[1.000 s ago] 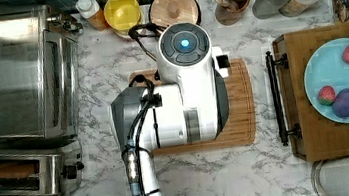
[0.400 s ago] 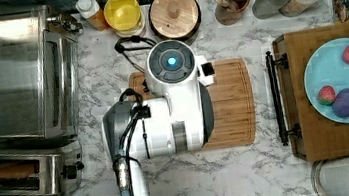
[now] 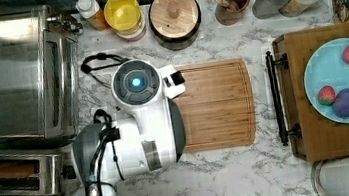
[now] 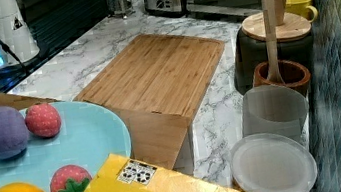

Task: Turn on the toaster.

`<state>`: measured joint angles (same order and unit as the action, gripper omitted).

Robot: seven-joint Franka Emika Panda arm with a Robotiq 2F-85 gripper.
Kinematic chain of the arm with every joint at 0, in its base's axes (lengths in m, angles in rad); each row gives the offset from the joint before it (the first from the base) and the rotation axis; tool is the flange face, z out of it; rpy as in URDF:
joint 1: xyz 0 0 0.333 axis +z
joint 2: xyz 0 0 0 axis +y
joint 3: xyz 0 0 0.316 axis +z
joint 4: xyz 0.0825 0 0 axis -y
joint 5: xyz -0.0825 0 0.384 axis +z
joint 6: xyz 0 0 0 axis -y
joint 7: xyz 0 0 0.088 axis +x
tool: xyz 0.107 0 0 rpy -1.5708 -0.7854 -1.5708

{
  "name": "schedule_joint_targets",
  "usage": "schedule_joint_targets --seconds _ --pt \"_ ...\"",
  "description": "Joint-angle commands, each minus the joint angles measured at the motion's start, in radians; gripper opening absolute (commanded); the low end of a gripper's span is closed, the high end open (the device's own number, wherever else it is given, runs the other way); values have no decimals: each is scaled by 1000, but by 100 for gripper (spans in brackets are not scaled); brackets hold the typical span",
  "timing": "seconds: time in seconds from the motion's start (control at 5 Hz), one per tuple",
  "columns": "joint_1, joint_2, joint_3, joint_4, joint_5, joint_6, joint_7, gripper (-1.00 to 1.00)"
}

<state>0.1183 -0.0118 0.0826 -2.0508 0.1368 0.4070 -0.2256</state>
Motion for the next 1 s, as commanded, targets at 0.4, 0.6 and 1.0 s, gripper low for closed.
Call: schedule_joint_targets --seconds 0.4,0.6,1.0 --pt "90 -148 138 -159 154 -62 -141 -100" --pt "-38 -258 317 -236 208 16 -152 -100" --pt "47 -212 351 -259 147 83 1 -100"
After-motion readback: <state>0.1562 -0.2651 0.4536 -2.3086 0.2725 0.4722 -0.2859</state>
